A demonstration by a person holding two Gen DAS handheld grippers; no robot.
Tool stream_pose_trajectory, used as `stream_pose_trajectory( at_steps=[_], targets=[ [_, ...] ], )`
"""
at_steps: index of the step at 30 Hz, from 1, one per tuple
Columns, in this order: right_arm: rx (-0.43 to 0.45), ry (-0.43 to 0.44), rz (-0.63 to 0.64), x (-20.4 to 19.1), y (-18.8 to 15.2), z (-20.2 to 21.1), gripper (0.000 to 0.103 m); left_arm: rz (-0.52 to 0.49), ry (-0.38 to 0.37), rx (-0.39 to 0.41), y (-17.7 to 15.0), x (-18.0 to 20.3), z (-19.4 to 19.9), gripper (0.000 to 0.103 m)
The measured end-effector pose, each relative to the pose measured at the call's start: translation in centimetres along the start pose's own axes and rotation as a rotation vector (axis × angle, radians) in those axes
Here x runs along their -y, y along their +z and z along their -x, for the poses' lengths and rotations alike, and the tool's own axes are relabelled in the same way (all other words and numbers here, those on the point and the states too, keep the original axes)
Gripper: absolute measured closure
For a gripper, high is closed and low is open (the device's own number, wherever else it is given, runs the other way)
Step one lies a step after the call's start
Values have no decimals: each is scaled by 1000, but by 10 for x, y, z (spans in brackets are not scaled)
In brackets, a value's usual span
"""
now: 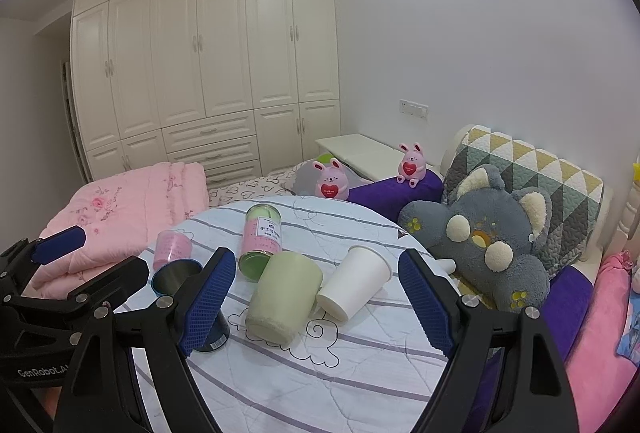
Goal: Flip cup upright
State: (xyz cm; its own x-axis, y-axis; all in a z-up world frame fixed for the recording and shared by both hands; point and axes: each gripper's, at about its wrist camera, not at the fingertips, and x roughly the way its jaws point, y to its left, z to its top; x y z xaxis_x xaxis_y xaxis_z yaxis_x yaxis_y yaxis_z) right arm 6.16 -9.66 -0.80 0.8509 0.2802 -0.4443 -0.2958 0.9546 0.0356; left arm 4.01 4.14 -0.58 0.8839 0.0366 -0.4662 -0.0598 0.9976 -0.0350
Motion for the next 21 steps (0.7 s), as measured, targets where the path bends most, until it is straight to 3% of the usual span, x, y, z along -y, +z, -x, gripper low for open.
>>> stream_pose_trajectory(
  at_steps=[10, 21],
  targets=[
    [78, 11, -8, 4, -2, 8, 18, -27, 16, 93, 3, 3, 11, 0],
    [99, 20, 1, 3, -3, 3, 18, -32, 31, 88, 3, 4, 7, 0]
  ],
)
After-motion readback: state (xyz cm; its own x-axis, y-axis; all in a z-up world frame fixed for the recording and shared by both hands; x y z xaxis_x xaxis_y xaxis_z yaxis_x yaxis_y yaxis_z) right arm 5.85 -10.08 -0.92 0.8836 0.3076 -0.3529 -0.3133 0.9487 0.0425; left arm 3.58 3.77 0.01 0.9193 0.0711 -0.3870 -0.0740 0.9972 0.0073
